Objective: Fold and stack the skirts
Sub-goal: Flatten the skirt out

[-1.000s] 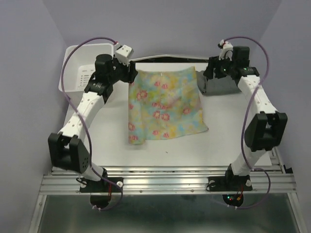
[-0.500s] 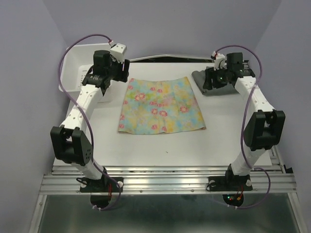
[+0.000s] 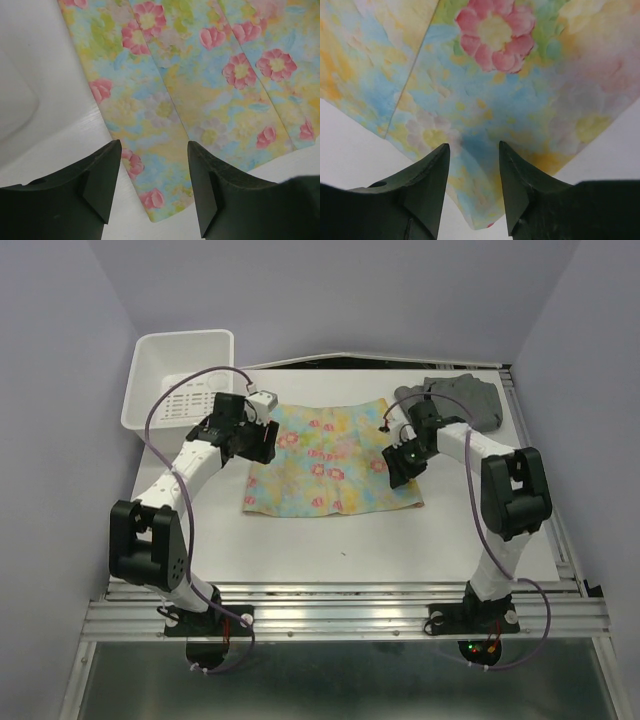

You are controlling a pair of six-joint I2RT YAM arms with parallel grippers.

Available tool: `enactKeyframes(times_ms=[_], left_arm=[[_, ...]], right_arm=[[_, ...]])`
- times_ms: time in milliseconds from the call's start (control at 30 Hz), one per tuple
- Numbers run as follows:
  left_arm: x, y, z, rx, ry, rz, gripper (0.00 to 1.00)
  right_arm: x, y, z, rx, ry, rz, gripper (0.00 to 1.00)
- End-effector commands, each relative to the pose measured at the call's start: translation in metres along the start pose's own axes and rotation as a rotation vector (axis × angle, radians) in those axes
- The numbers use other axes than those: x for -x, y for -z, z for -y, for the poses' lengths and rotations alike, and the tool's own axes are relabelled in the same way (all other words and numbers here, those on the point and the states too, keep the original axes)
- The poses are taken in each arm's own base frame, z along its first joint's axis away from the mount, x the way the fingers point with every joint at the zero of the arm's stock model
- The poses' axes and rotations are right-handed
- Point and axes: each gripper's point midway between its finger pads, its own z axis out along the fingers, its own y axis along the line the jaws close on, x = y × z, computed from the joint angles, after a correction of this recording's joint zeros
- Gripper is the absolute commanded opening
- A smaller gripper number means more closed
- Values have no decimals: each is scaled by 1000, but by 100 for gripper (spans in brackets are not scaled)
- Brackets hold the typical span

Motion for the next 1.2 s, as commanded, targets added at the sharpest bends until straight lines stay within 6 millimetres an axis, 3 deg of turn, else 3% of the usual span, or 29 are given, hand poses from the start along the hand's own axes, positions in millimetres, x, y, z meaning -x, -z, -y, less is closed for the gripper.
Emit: enactKeyframes(times_ms=[0, 67, 167, 200, 300, 333, 400, 467, 533, 600, 633, 733, 800, 833, 933, 1033, 1167], left_arm=[[-4, 15, 16, -44, 6, 23, 66], [-13, 16, 19, -52, 12, 11, 66], [-23, 15, 19, -48, 19, -7, 66], [-27, 13, 18, -46, 22, -21, 66], [-33, 8, 19, -52, 39, -48, 66], [-34, 4, 16, -38, 63, -64, 66], [-36, 1, 17, -44, 66, -86, 66], [-37, -4, 15, -38, 73, -111, 66], [-38, -11, 12, -33, 79, -136, 66], [-40, -16, 11, -30, 81, -161, 65], [-40, -21, 9, -27, 82, -181, 64], [-43, -28, 6, -18, 79, -211, 64], [-42, -29, 6, -23, 75, -210, 64], [-41, -29, 8, -35, 75, -203, 63], [-43, -27, 7, -22, 79, -192, 64], [-48, -27, 4, 1, 85, -195, 64], [-50, -25, 2, 17, 84, -192, 64]], right_arm=[[-33, -10, 6, -80, 78, -94, 49], [-54, -14, 0, -96, 106, -142, 49], [-70, -15, -13, -108, 151, -188, 49], [-85, -19, -31, -72, 174, -230, 49], [-102, -19, -70, 19, 206, -281, 49], [-111, -20, -100, 100, 218, -316, 49], [-114, -16, -136, 204, 218, -342, 49], [-98, -8, -195, 394, 250, -307, 51], [-75, 7, -237, 524, 302, -249, 55], [-53, 22, -252, 574, 306, -193, 57], [-29, 33, -259, 578, 335, -125, 57], [14, 48, -231, 461, 338, 4, 57], [39, 51, -199, 356, 313, 74, 57], [60, 55, -163, 271, 266, 134, 57], [84, 48, -102, 141, 207, 162, 56], [93, 24, -59, 22, 197, 144, 54], [93, -6, -28, -42, 207, 90, 53]])
